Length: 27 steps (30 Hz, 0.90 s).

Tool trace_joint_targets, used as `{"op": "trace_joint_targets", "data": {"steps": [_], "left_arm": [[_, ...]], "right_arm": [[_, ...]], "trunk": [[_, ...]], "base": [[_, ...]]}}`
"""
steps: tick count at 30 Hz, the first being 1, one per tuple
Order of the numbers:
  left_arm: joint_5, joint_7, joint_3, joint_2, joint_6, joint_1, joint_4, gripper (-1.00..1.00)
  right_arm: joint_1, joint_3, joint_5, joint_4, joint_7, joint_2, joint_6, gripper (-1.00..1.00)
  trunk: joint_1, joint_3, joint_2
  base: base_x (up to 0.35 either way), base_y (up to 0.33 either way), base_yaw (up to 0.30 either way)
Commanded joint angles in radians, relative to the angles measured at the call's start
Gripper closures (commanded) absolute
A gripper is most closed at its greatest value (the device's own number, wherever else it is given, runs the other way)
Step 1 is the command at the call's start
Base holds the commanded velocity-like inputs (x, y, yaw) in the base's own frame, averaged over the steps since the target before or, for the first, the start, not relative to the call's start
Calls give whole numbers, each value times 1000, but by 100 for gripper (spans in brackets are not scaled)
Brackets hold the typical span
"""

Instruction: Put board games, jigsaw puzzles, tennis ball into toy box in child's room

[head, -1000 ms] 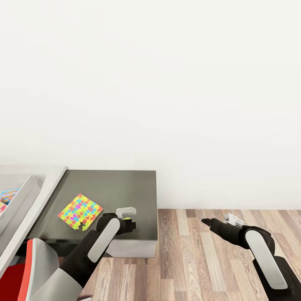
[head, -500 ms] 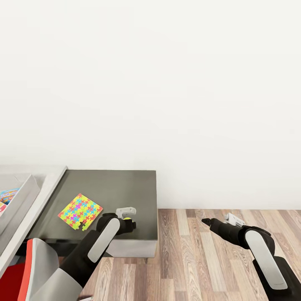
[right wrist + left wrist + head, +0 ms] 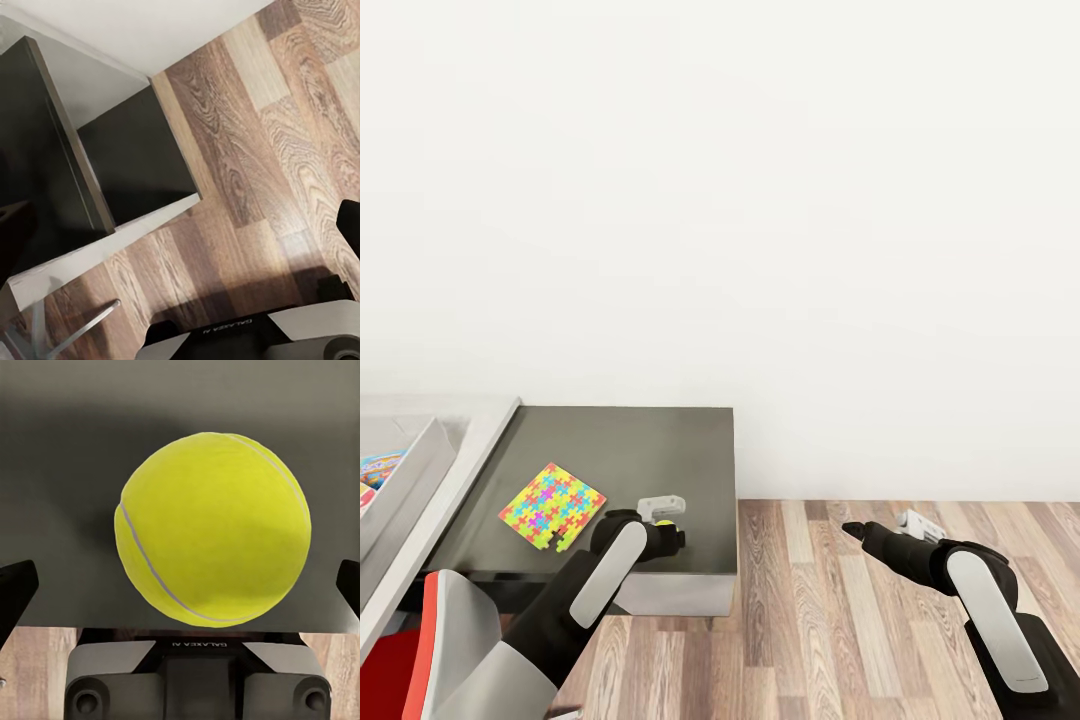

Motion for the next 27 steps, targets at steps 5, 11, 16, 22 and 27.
{"op": "trace_joint_targets", "data": {"steps": [5,11,16,22,27], "left_arm": [[10,11,-1,0,1,-1,-1,-100],[10,11,-1,0,1,-1,-1,-100],[10,11,-1,0,1,-1,-1,-100],[10,11,-1,0,1,-1,-1,-100],[10,10,-1,0,1,-1,-1,-100]], "right_arm": [[-1,0,-11,-1,-7,0,4,-100],[-1,0,-12,-1,-6,0,4,-100],[-1,0,-13,-1,-6,0,4,-100],[-1,0,-13,-1,-6,0,4,-100],[-1,0,-13,-1,-5,0,4,-100]], "trunk": [[1,-3,-2],[1,-10,-2],[1,-18,-2],[1,-25,-2],[1,-26,-2]], "base": [[0,0,0],[0,0,0],[0,0,0],[0,0,0],[0,0,0]]}}
